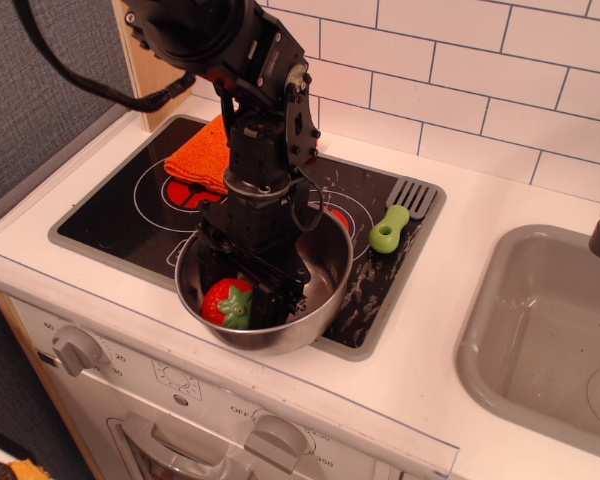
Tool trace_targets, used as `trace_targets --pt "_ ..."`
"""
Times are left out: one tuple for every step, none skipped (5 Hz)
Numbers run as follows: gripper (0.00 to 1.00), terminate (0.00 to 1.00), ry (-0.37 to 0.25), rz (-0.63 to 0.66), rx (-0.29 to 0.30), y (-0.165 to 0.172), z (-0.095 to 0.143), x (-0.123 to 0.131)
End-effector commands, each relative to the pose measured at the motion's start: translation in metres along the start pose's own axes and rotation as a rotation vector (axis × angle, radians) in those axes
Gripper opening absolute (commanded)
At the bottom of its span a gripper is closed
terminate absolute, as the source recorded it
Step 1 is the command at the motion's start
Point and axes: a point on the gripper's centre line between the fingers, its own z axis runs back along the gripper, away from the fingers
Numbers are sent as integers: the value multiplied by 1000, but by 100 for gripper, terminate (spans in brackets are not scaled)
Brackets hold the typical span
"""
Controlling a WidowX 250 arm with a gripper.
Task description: Put the strawberry to the right of the orange cloth.
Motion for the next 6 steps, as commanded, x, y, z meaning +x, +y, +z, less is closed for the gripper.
trace_targets --pt "0 0 -148 30 -35 14 56 29" --pt "0 0 -218 66 -70 21 89 46" --pt "0 0 -256 104 -71 33 109 78" --pt "0 0 -242 131 -44 42 108 106" --pt "0 0 -182 148 -7 47 83 120" --pt "0 0 -152 161 38 52 58 126"
